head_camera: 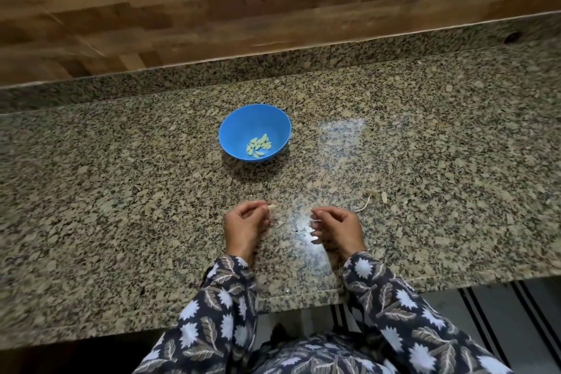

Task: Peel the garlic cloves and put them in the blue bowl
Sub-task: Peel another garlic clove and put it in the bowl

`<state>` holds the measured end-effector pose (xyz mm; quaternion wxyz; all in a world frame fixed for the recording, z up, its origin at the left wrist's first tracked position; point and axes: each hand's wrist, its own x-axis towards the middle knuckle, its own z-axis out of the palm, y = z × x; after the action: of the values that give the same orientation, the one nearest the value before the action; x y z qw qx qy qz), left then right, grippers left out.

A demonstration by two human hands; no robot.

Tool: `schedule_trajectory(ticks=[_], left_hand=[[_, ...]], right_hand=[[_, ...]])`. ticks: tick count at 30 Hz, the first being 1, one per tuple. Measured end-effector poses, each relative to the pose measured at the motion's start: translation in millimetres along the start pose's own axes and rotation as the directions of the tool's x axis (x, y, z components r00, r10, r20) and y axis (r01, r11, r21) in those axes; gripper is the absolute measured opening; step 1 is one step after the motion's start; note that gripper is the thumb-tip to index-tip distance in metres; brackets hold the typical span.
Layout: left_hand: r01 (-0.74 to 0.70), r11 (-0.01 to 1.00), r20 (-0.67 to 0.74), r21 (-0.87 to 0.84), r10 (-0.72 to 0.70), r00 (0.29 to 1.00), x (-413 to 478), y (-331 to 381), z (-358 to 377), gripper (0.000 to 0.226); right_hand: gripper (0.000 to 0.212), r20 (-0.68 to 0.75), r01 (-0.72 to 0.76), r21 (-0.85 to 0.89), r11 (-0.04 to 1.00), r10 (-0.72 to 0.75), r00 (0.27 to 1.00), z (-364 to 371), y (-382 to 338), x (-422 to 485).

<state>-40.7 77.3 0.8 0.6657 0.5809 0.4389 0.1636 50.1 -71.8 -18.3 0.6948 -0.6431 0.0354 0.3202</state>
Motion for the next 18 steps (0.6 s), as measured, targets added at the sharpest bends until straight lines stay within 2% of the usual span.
schedule_trajectory(ticks=[3,5,7,9,10,11,13,16,18], left_hand=[[-0.102,0.943,-0.178,0.316,0.165,0.97,8.5,-10.8,-26.2,0.02],[-0.087,0.877,-0.211,0.473,0.209,0.955,9.0,-20.2,-37.0,0.021],[-0.145,0.795,-0.194,0.589,0.313,0.93,5.8,-30.6,-40.1,0.023],[-0.312,0.706,-0.08,0.636,0.462,0.883,-3.7,-39.2,-34.2,0.028],[-0.398,0.669,0.026,0.627,0.493,0.87,-9.6,-42.5,-27.9,0.032],[-0.463,0.631,0.153,0.623,0.482,0.863,-15.5,-46.1,-20.3,0.036],[-0.514,0.558,0.359,0.651,0.37,0.857,-20.7,-55.6,-5.4,0.051],[-0.505,0.402,0.44,0.764,0.249,0.863,-13.8,-64.2,13.0,0.073],[-0.534,0.302,0.49,0.79,0.213,0.846,-12.6,-62.3,25.3,0.076]], right_hand=[[0.011,-0.005,-0.052,0.095,0.994,0.052,0.999,-3.9,-0.1,-1.1],[0.017,-0.009,-0.086,0.136,0.987,0.088,0.996,-5.4,1.2,-0.7],[0.024,-0.013,-0.117,0.166,0.979,0.12,0.993,-8.4,2.3,0.3],[0.025,-0.021,-0.124,0.176,0.977,0.129,0.991,-12.8,2.4,0.7],[0.024,-0.024,-0.117,0.165,0.979,0.123,0.992,-15.1,2.0,0.0],[0.022,-0.018,-0.113,0.145,0.983,0.117,0.993,-17.7,1.5,-0.6],[0.021,0.014,-0.121,0.097,0.988,0.12,0.993,-22.6,-0.3,-2.4],[0.026,0.027,-0.109,0.021,0.994,0.108,0.994,-29.5,-1.2,-5.3],[0.027,0.0,-0.083,0.008,0.997,0.083,0.997,-33.4,0.0,-7.9]])
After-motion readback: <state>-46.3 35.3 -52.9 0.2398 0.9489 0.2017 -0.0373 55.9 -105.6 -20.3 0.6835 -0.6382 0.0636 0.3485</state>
